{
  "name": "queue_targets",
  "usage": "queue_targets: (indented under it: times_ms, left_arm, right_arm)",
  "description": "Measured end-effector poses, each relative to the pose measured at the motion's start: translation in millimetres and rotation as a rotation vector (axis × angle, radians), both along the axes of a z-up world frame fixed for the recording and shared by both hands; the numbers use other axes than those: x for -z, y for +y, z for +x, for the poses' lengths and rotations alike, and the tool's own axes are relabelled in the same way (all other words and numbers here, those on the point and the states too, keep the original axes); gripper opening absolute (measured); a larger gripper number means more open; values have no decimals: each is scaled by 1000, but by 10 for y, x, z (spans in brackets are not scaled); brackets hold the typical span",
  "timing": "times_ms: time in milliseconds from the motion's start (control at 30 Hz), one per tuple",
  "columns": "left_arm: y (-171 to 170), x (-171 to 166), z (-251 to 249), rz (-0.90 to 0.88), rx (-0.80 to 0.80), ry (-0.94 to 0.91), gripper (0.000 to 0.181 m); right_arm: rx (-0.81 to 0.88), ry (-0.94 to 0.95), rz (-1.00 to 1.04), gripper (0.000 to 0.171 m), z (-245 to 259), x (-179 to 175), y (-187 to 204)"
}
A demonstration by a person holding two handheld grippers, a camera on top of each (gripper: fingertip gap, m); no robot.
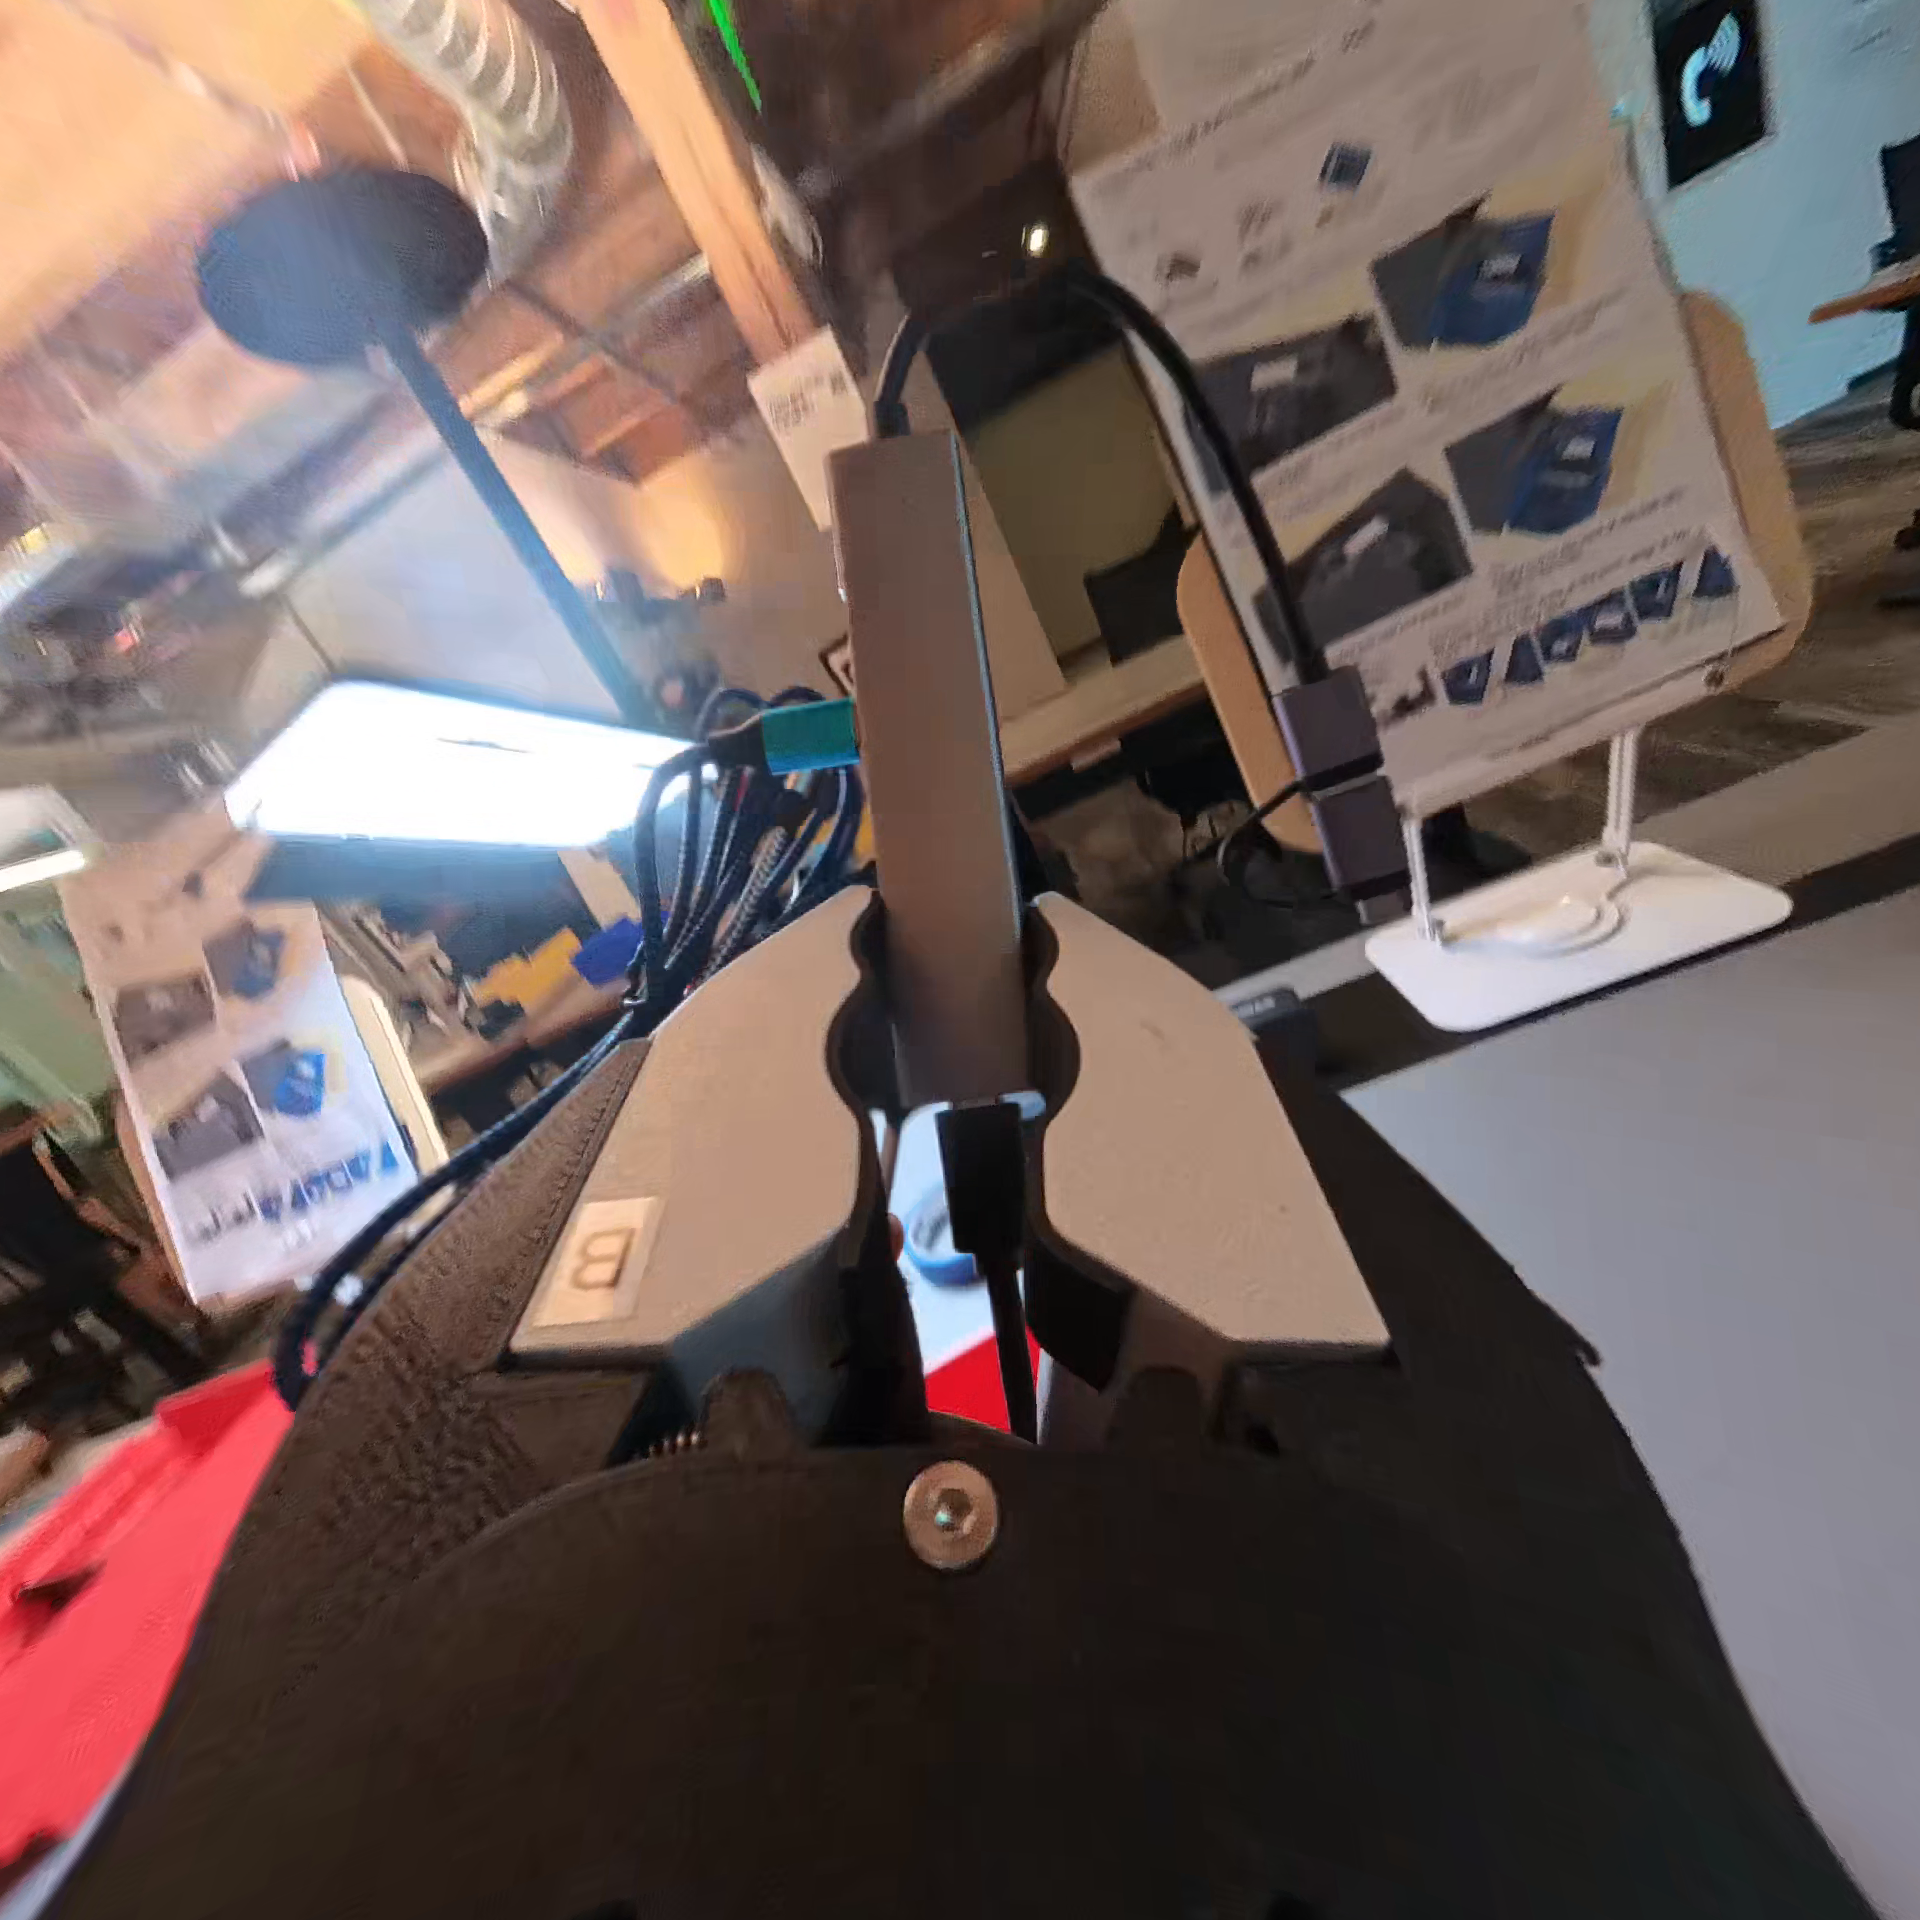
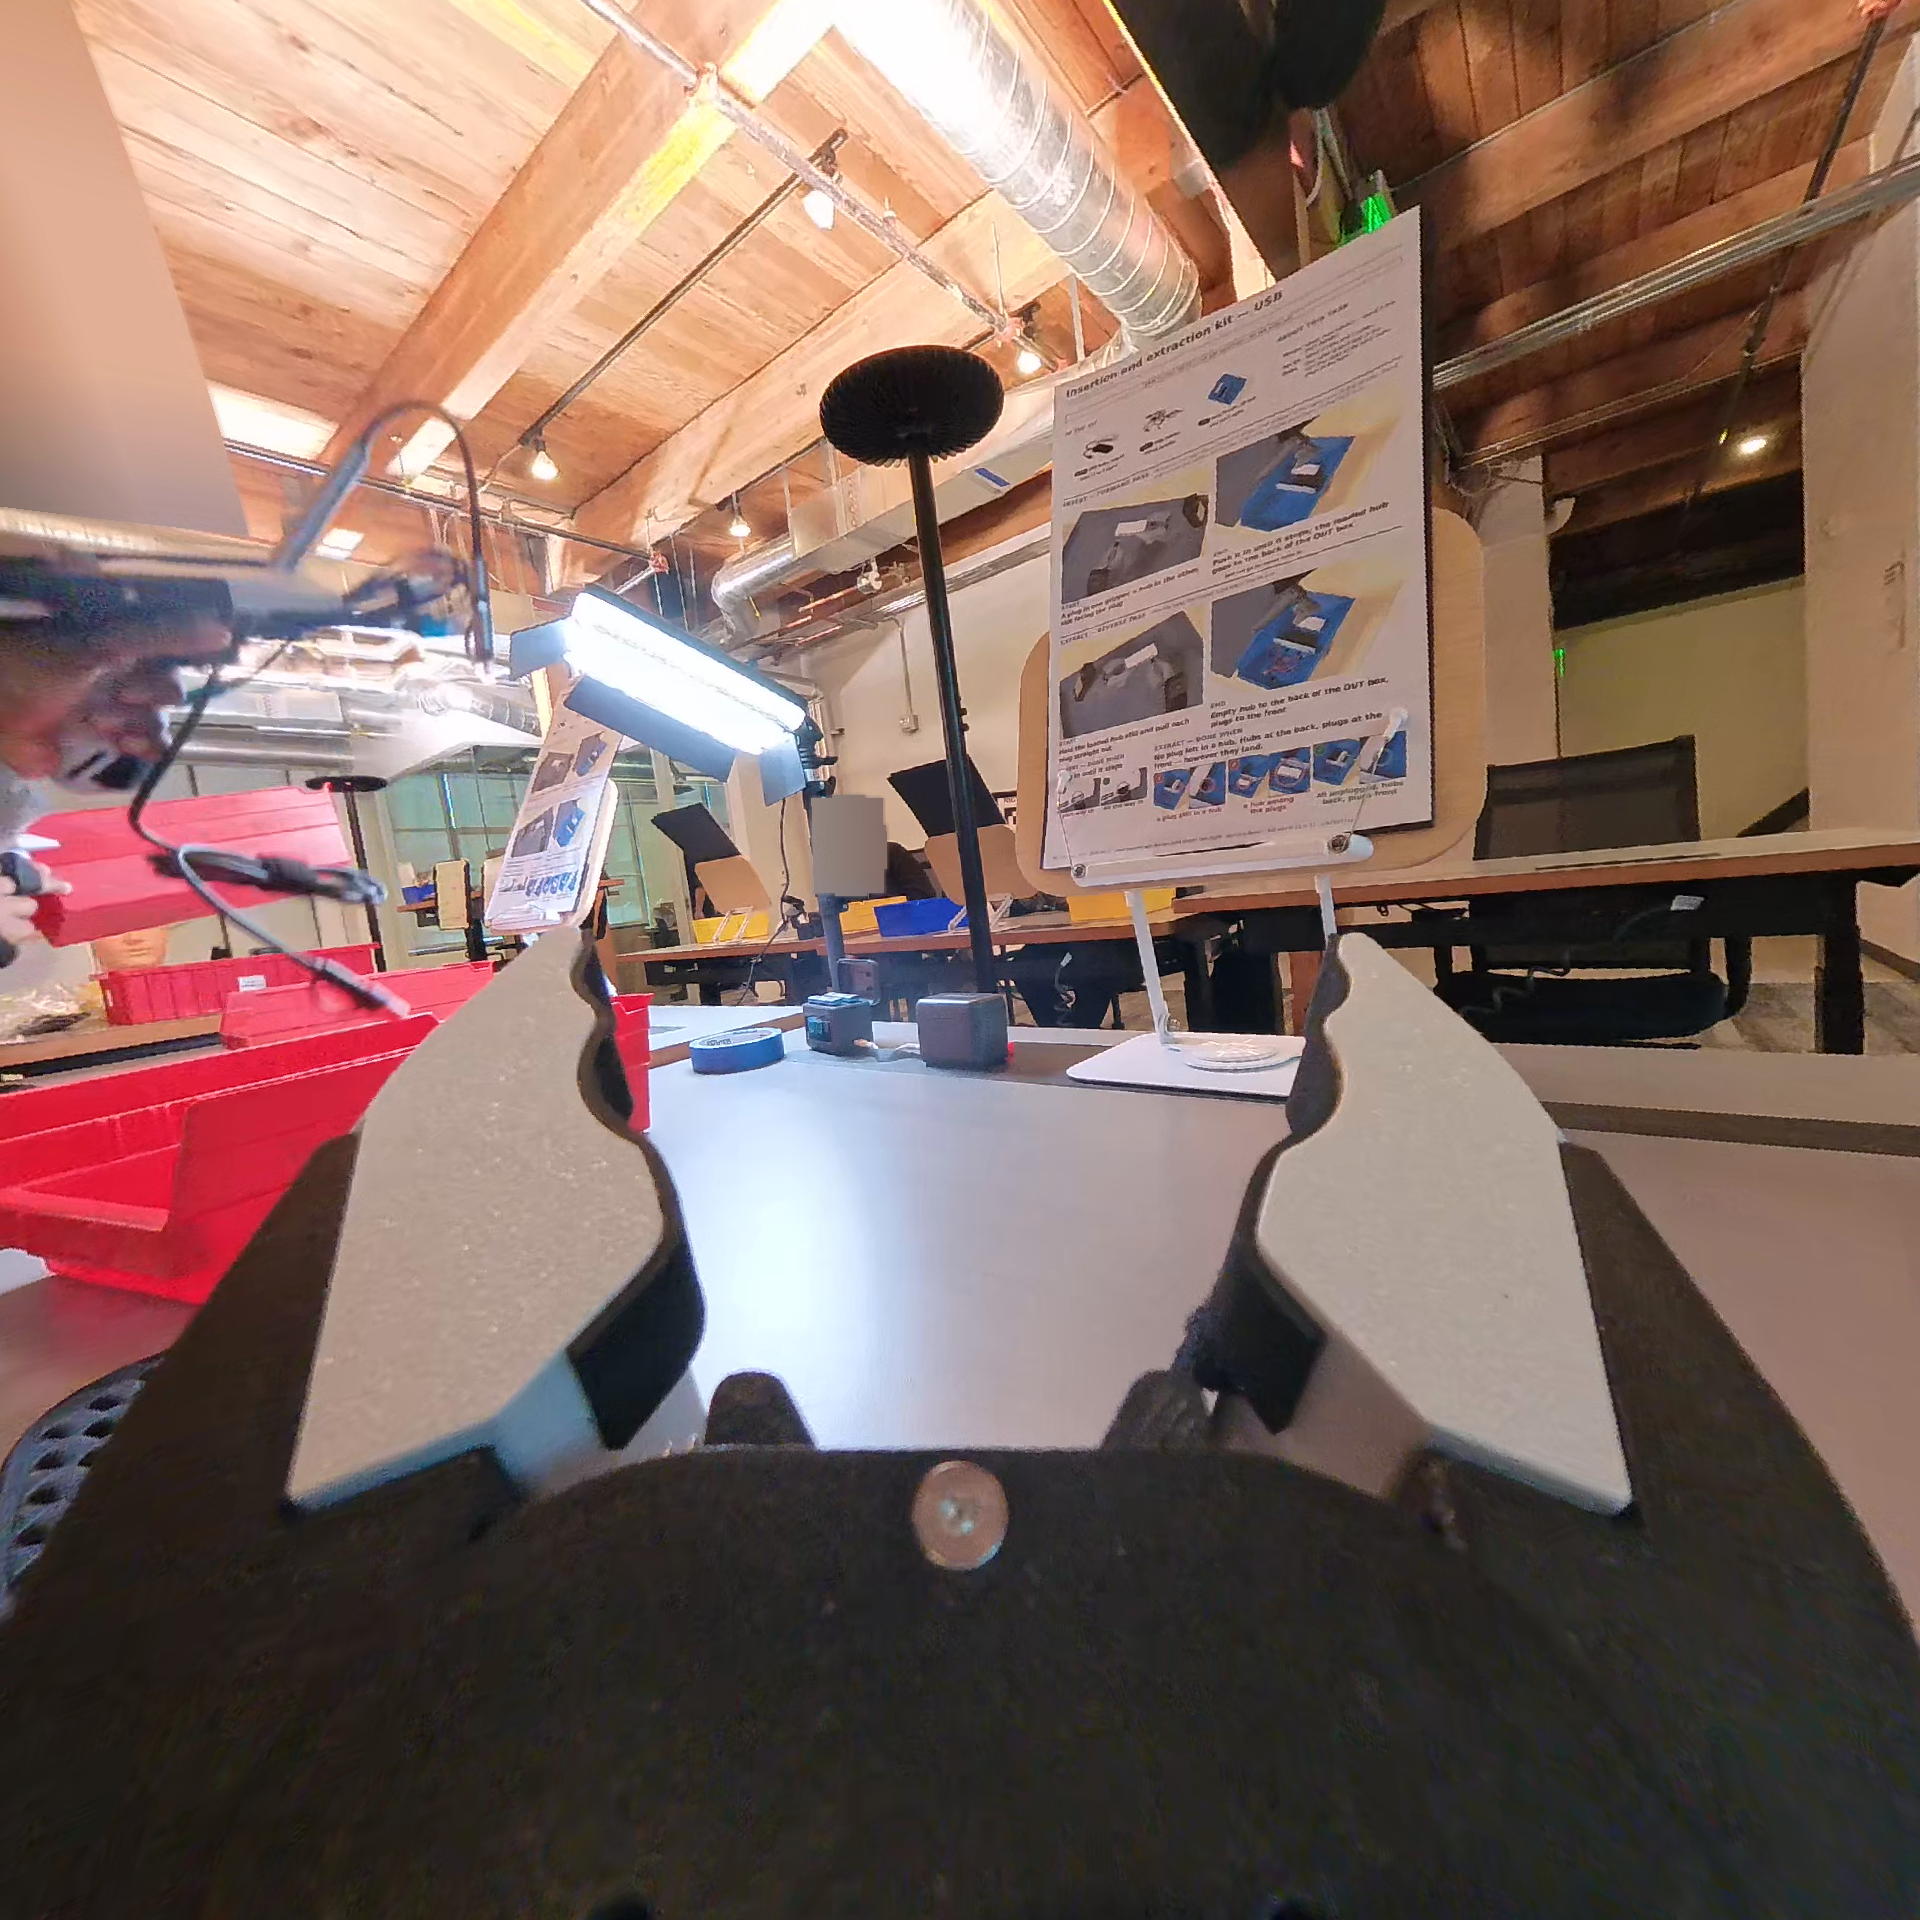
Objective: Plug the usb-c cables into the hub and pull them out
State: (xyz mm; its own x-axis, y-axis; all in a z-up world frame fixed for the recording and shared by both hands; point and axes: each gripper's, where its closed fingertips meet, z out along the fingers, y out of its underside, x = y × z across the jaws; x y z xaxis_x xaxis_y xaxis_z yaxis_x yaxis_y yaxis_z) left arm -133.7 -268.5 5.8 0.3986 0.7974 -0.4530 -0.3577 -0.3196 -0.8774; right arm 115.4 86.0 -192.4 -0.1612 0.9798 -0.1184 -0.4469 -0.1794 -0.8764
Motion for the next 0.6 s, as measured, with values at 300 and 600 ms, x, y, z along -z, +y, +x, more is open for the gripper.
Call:
queue_targets:
  times_ms: [300,600]
  left_arm:
    - [1252,-62,828,-60,400,121,25]
    - [2326,1395,1456,-237,549,224,25]
  right_arm:
    - [-15,1,3,119,5,-1,-18]
    - [47,53,36,102,105,-79,37]
